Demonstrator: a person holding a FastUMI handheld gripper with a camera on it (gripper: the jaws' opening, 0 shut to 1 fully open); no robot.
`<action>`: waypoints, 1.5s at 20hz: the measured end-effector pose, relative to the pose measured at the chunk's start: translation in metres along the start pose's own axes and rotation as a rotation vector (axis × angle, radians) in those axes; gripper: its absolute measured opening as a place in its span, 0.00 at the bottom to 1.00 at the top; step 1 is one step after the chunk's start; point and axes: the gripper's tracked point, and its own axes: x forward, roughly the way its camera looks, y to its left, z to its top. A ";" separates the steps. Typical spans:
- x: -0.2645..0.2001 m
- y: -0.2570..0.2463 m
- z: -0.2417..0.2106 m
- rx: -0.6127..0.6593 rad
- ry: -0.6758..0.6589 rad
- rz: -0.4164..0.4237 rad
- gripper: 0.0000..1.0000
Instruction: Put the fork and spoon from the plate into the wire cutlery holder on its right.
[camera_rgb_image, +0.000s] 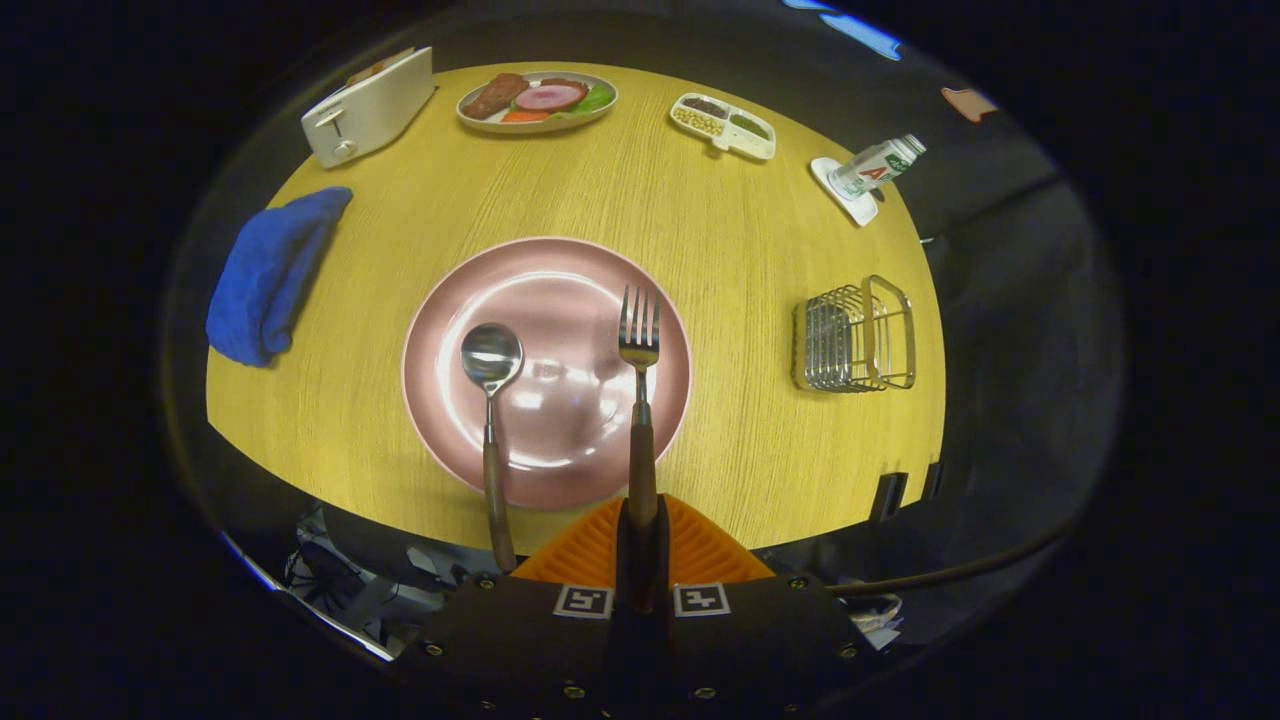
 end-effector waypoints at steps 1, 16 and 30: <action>-0.004 -0.008 0.003 0.013 -0.007 -0.010 0.08; -0.007 -0.141 0.016 0.275 0.027 -0.114 0.08; 0.036 -0.169 0.018 0.274 0.199 -0.043 0.08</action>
